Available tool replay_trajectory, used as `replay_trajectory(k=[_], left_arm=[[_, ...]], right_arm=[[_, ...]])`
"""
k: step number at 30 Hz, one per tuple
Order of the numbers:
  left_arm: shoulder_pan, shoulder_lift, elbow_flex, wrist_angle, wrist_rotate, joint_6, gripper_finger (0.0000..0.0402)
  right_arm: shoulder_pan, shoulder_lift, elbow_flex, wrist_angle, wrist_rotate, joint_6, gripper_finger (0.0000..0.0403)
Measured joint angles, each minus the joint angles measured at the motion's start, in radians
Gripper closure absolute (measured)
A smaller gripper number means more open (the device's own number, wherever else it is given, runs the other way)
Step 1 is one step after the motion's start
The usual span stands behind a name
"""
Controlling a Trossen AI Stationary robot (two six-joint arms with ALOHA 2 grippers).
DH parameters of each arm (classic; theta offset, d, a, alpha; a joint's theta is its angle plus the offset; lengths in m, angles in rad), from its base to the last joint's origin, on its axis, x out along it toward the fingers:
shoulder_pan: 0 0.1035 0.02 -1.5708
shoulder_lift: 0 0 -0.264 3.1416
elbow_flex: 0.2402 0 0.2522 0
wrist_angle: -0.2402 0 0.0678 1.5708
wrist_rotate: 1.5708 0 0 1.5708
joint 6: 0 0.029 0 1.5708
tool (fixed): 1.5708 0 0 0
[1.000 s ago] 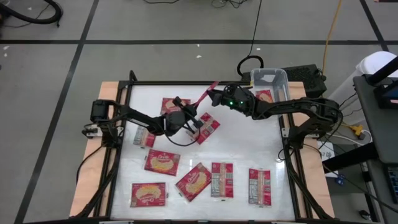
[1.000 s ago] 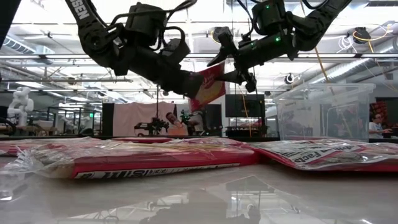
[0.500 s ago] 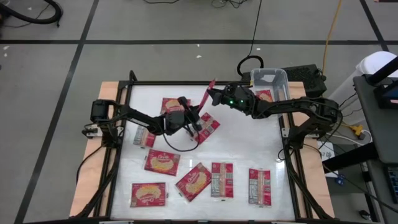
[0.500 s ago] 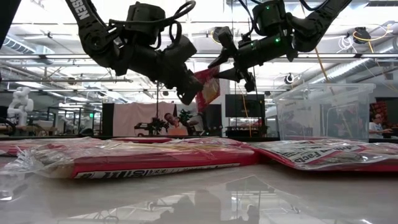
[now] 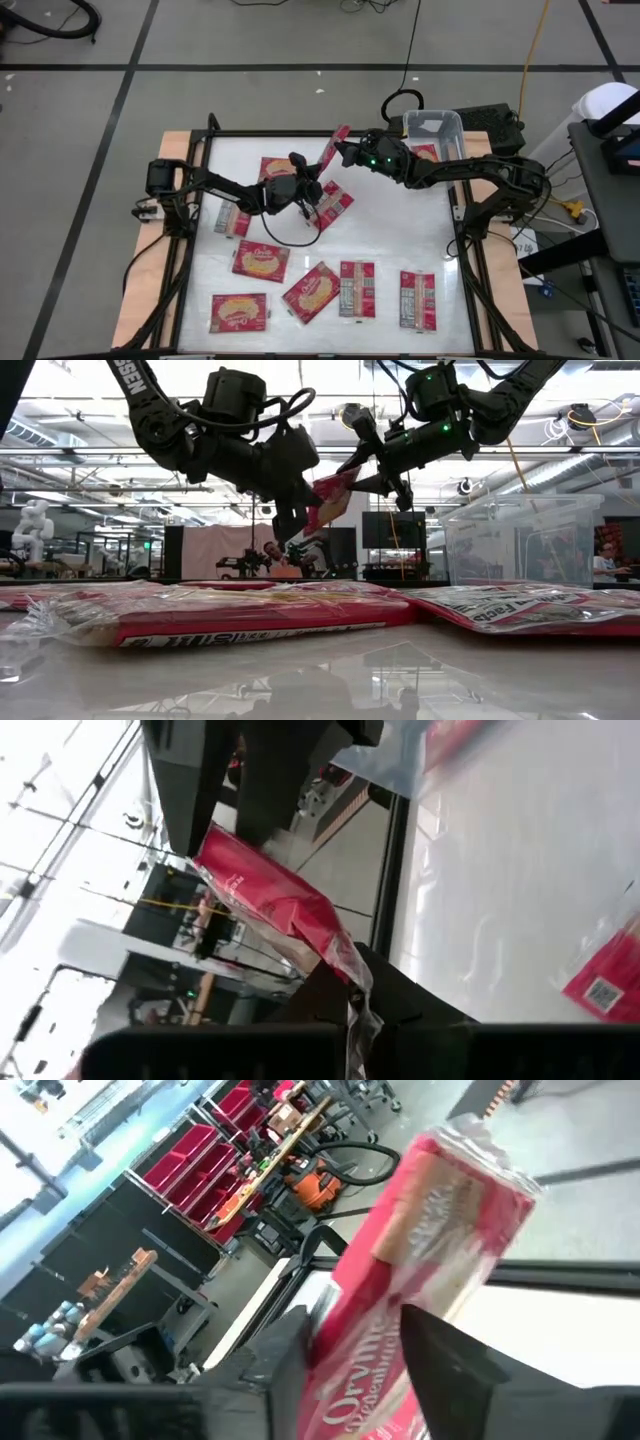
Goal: Sort popcorn bags into baskets
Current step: Put the red popcorn bag into the transparent container
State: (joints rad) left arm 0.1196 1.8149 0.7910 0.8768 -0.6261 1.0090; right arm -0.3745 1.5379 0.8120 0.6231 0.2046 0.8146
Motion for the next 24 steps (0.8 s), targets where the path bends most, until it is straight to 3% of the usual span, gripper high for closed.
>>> replay_trajectory(k=[5,9,13,20,24], left_arm=[[-0.012,0.000,0.000,0.002,0.032,0.075,0.0394],[-0.023,0.000,0.000,0.006,0.057,0.127,0.0394],[-0.024,0.000,0.002,-0.003,0.059,0.154,0.0394],[-0.024,0.000,0.002,-0.011,0.056,0.130,0.0393],[-0.034,0.000,0.002,-0.013,0.038,0.070,0.0363]], right_arm=[[-0.008,0.000,0.000,-0.005,-0.025,0.019,0.0183],[-0.017,0.000,0.000,0.011,-0.034,0.013,0.0188],[-0.018,0.000,0.000,0.013,-0.026,-0.013,0.0237],[-0.017,0.000,0.000,0.016,-0.052,-0.072,0.0373],[-0.017,-0.004,0.000,0.016,-0.054,-0.136,0.0388]])
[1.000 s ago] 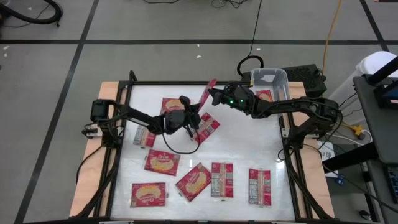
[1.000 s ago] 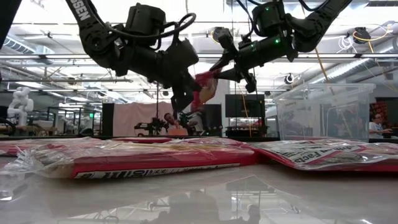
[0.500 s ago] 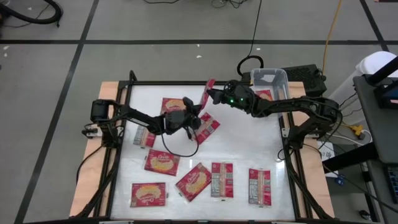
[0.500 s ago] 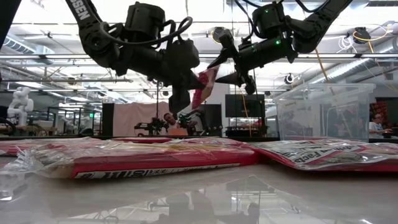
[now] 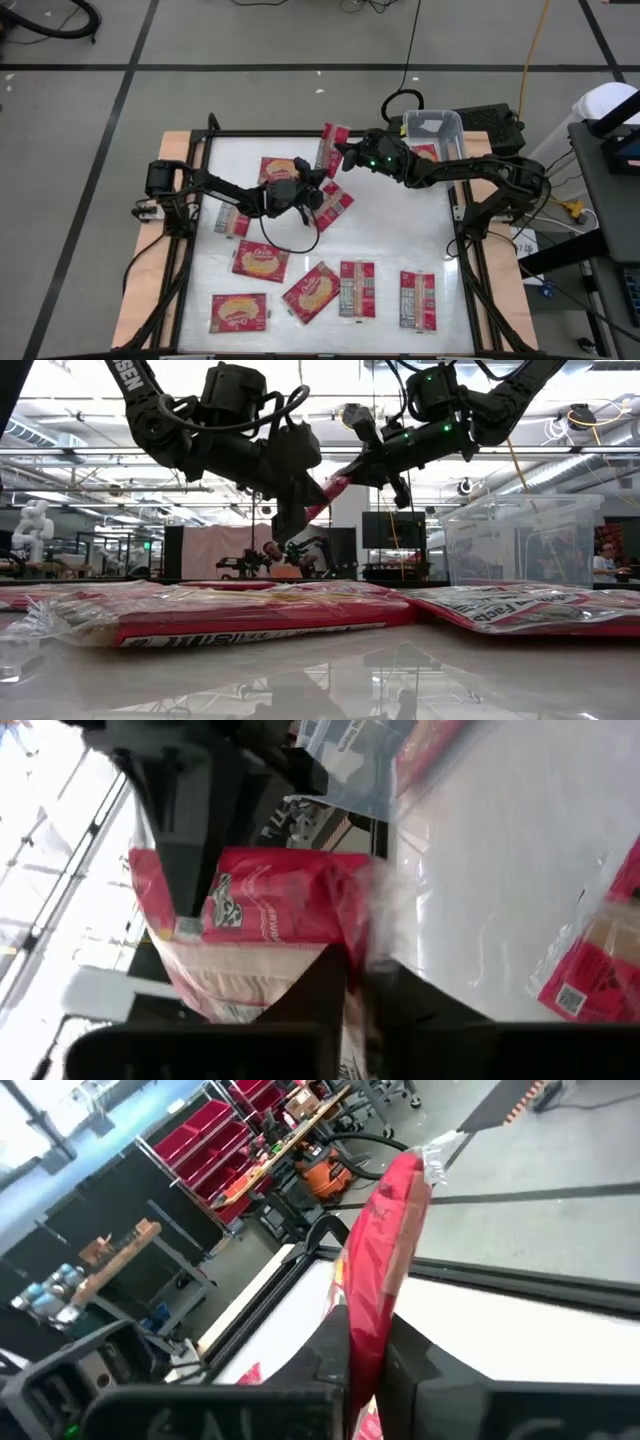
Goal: Sort popcorn bags into baskets
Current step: Put the red popcorn bag into the transparent container
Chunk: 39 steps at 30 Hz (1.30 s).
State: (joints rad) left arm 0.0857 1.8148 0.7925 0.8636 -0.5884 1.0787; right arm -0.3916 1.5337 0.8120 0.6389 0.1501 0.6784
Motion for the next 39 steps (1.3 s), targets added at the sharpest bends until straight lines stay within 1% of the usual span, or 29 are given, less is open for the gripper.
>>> replay_trajectory(k=[4,7,10,13,15,18,21,24,26,29,32,34,39], left_arm=[[-0.027,-0.001,0.000,-0.030,-0.097,-0.104,0.0290],[-0.060,-0.001,0.000,-0.043,-0.219,-0.194,0.0231],[-0.101,-0.001,0.000,-0.065,-0.307,-0.275,0.0182],[-0.144,-0.017,0.000,-0.139,-0.325,-0.385,0.0147],[-0.169,-0.019,0.002,-0.164,-0.316,-0.481,0.0135],[-0.202,-0.034,0.000,-0.233,-0.269,-0.593,0.0133],[-0.223,-0.036,0.001,-0.253,-0.217,-0.687,0.0143],[-0.239,-0.035,0.000,-0.267,-0.202,-0.740,0.0159],[-0.245,-0.035,0.000,-0.290,-0.194,-0.785,0.0169],[-0.261,-0.034,0.000,-0.318,-0.193,-0.849,0.0184],[-0.288,-0.034,0.000,-0.333,-0.193,-0.889,0.0199],[-0.305,-0.034,0.000,-0.338,-0.193,-0.907,0.0208],[-0.343,-0.035,0.000,-0.338,-0.193,-0.913,0.0228]], right_arm=[[0.000,-0.020,0.000,-0.008,0.002,-0.077,0.0390],[-0.003,-0.058,0.000,-0.035,0.002,-0.138,0.0396],[-0.014,-0.125,-0.001,-0.145,0.002,-0.169,0.0396],[-0.016,-0.222,-0.001,-0.272,0.007,-0.200,0.0397],[-0.016,-0.292,0.017,-0.392,0.024,-0.221,0.0397],[-0.014,-0.377,0.095,-0.654,0.075,-0.265,0.0398],[-0.014,-0.419,0.216,-0.887,0.133,-0.300,0.0398],[-0.015,-0.417,0.359,-1.077,0.152,-0.336,0.0397],[-0.021,-0.399,0.450,-1.231,0.203,-0.360,0.0396],[-0.033,-0.374,0.562,-1.409,0.286,-0.366,0.0395],[-0.045,-0.368,0.632,-1.517,0.364,-0.363,0.0395],[-0.061,-0.369,0.648,-1.583,0.397,-0.361,0.0395],[-0.122,-0.367,0.650,-1.737,0.415,-0.325,0.0394]])
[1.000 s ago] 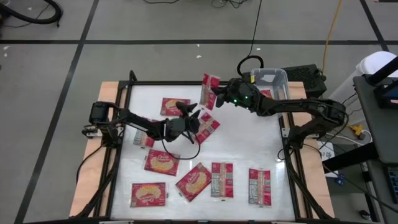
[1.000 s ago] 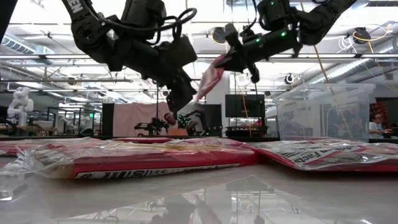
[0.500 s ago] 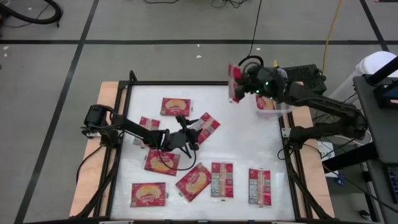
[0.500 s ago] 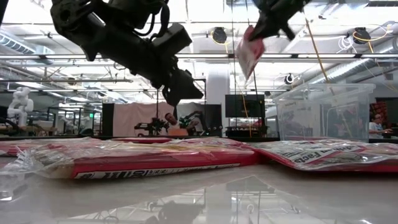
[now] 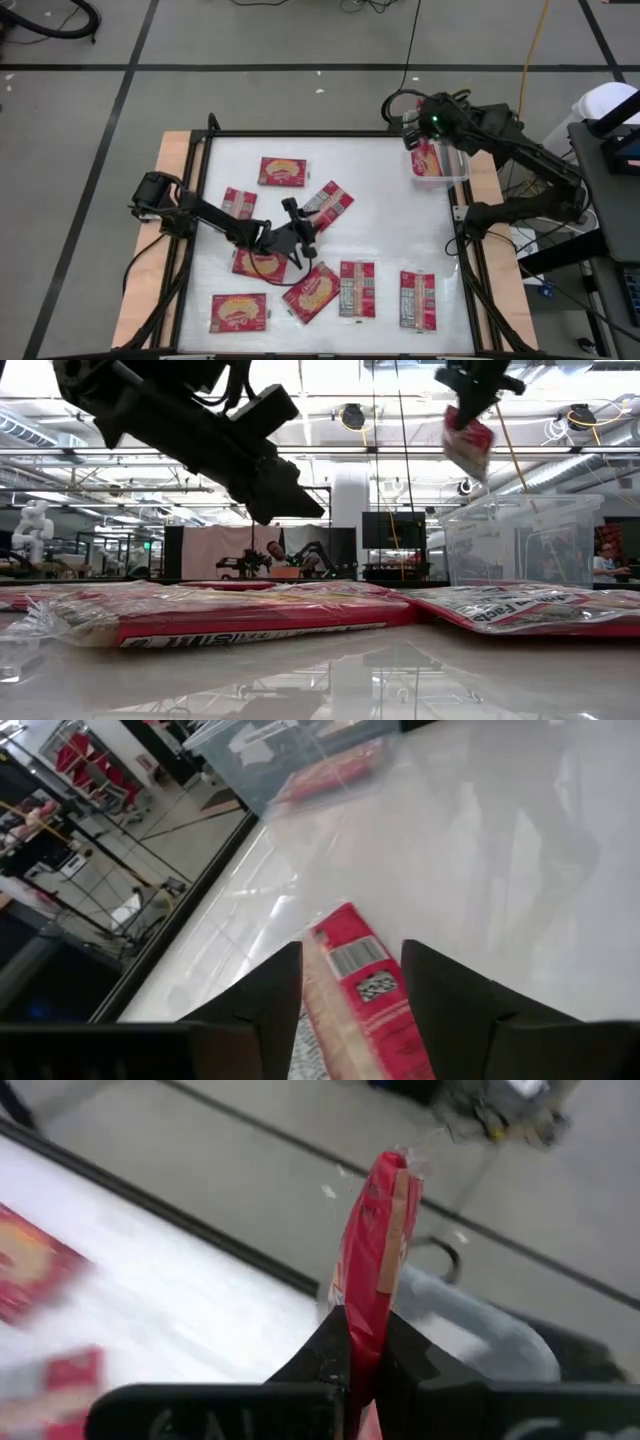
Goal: Sort popcorn bags into baskets
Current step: Put the red popcorn bag into the transparent container
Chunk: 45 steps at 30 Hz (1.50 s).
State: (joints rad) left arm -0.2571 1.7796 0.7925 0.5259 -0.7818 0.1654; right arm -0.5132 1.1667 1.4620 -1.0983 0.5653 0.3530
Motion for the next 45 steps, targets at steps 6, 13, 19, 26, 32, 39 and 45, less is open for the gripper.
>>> replay_trajectory(k=[6,13,19,26,32,39,45], left_arm=[[-0.007,-0.001,0.000,0.000,-0.001,-0.023,0.0248],[0.005,-0.001,0.000,-0.001,0.000,-0.041,0.0264],[0.015,-0.001,0.000,-0.006,0.001,-0.041,0.0270],[0.015,-0.002,0.000,-0.026,0.003,-0.040,0.0270],[0.015,-0.002,0.000,-0.029,0.003,-0.040,0.0270],[0.015,-0.002,0.000,-0.031,0.003,-0.044,0.0270],[0.015,-0.002,0.000,-0.059,0.003,-0.078,0.0270]], right_arm=[[-0.078,0.010,0.000,-0.127,0.018,0.027,0.0393],[-0.145,0.042,-0.106,-0.156,0.038,0.055,0.0393],[-0.175,0.079,-0.235,-0.071,0.021,0.068,0.0392],[-0.205,0.137,-0.325,-0.035,0.009,0.069,0.0392],[-0.214,0.148,-0.375,0.048,0.009,0.060,0.0375],[-0.237,0.148,-0.379,0.052,0.009,0.057,0.0321],[-0.240,0.148,-0.379,0.065,0.006,0.057,0.0277]])
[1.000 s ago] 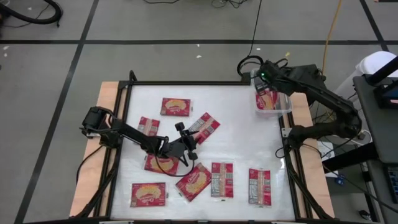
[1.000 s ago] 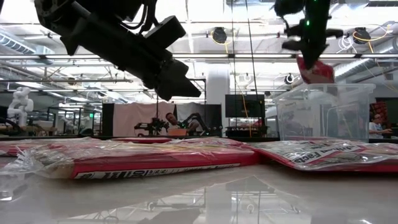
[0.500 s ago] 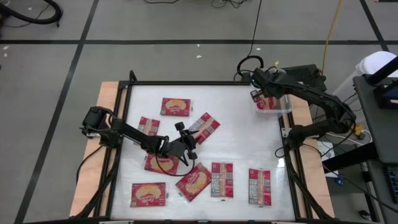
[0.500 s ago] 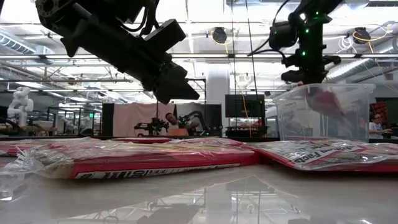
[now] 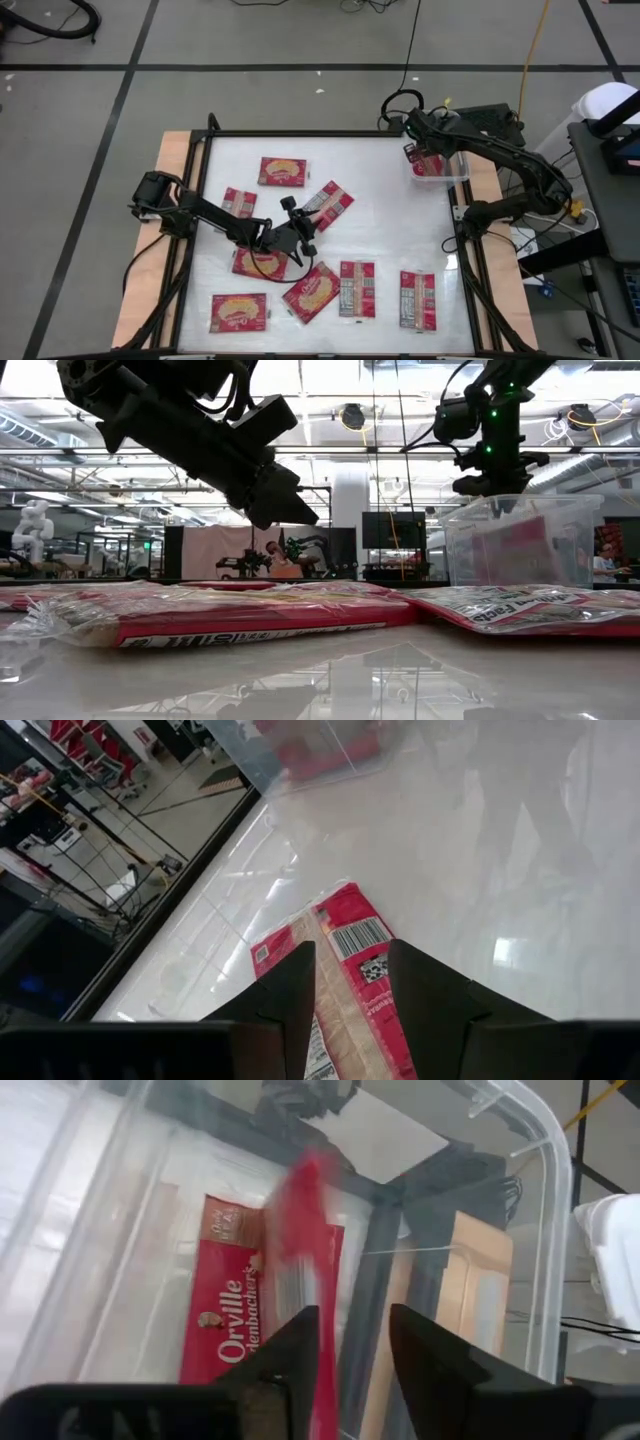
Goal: Sort popcorn bags into baskets
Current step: Put the red popcorn bag into the transparent container
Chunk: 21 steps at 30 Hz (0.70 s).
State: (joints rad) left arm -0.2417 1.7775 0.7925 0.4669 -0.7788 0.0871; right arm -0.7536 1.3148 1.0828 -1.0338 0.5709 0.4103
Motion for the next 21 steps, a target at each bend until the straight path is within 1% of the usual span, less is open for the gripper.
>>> replay_trajectory(k=[5,10,14,18,21], left_arm=[[0.000,0.000,-0.001,-0.008,0.000,-0.013,0.0270],[0.000,0.000,-0.001,-0.008,0.000,-0.014,0.0270],[0.000,0.000,-0.001,-0.008,0.000,-0.014,0.0270],[0.000,0.000,-0.001,-0.022,0.000,-0.014,0.0270],[0.006,0.000,-0.001,-0.044,0.000,-0.017,0.0270]], right_arm=[[0.000,0.000,0.000,0.027,-0.051,-0.011,0.0262],[0.000,0.000,0.000,0.031,-0.048,-0.004,0.0261],[0.002,-0.008,0.000,0.078,-0.049,-0.042,0.0261],[0.029,-0.064,-0.001,0.151,-0.056,-0.083,0.0261],[0.079,-0.130,-0.001,0.249,-0.141,-0.120,0.0261]])
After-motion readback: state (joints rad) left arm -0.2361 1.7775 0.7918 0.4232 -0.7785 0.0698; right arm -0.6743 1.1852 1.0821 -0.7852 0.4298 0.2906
